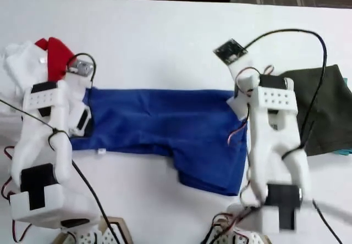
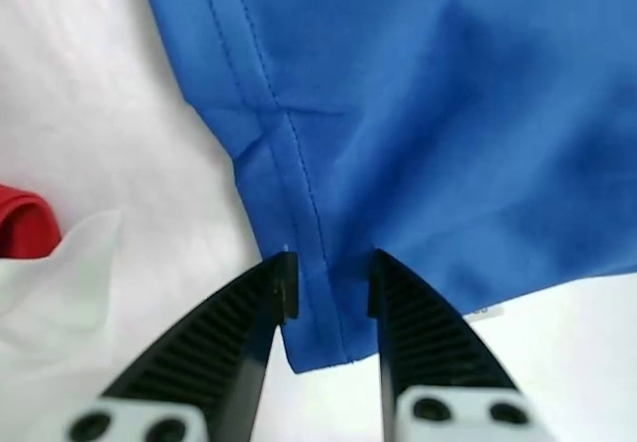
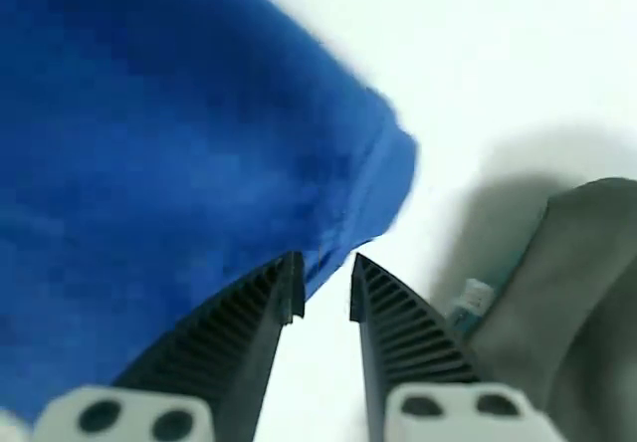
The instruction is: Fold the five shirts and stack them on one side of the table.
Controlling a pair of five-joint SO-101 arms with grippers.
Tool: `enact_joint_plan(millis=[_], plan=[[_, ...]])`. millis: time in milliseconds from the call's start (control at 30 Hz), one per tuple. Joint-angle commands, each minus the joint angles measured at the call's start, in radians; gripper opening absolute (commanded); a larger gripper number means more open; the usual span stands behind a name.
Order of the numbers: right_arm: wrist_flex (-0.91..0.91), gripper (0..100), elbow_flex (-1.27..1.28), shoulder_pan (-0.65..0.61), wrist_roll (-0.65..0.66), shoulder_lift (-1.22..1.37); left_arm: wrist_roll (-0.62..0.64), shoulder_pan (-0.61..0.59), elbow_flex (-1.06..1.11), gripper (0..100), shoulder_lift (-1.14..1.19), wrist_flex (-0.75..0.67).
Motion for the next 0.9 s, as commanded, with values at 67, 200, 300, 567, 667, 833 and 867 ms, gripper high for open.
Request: enact_joint_plan(millis=[67, 200, 300, 567, 667, 833, 867], plan=[[0.203, 9.1, 0.173, -0.174, 0.149, -0.28, 0.0, 0.002, 0.002, 15, -0.034, 0.018], [0.3, 13.4, 0.367, -0.274, 0.27, -0.403, 0.003, 0.003, 0.001, 15, -0.034, 0.018], [0.318, 22.5, 0.47, -0.295, 0.29, -0.453, 0.003, 0.0, 0.001, 15, -0.034, 0.018], [0.286, 27.9, 0.617, -0.367, 0.324, -0.478, 0.003, 0.0, 0.001, 15, -0.034, 0.018], [0.274, 27.9, 0.621, -0.42, 0.324, -0.467, 0.003, 0.0, -0.001, 15, -0.034, 0.018], [0.197, 27.9, 0.694, -0.532, 0.313, -0.466, 0.003, 0.002, -0.001, 15, -0.034, 0.017], [0.174, 27.9, 0.724, -0.542, 0.302, -0.466, 0.003, 0.002, -0.001, 15, -0.034, 0.017]])
